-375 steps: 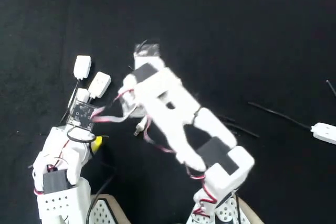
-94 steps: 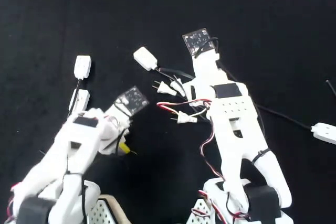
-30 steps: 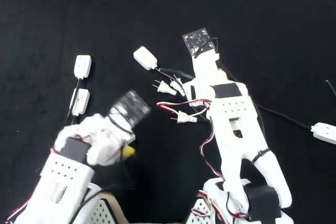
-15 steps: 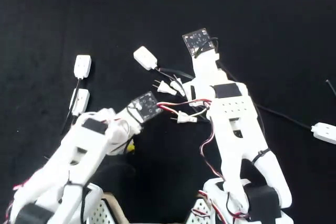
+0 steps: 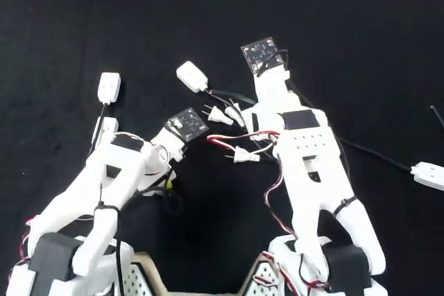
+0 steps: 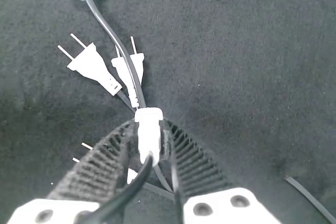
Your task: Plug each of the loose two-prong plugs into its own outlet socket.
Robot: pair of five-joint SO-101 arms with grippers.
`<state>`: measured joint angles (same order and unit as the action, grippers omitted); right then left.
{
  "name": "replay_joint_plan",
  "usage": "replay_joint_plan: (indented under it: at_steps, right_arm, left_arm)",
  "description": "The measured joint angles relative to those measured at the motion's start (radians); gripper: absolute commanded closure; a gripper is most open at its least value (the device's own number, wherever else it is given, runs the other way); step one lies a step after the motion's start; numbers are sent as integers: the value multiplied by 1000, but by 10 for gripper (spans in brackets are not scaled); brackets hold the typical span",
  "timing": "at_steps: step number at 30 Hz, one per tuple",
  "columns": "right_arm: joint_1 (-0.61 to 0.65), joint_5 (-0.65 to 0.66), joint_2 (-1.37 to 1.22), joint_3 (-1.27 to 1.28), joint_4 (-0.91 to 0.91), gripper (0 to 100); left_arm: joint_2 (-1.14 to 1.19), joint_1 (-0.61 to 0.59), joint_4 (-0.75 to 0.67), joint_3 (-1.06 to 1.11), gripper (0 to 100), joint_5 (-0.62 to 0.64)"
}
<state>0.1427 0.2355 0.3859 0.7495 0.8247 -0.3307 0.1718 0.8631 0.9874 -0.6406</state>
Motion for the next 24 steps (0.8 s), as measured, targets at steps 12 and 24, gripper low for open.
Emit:
replay_joint_plan:
  at_steps: [12,24]
  right_arm:
    - [0,0,0,0,0,986]
    - [0,0,0,0,0,986]
  left_arm:
    - [-287,86,133,0,970,0]
    - [-86,78,-25,3,970,-20]
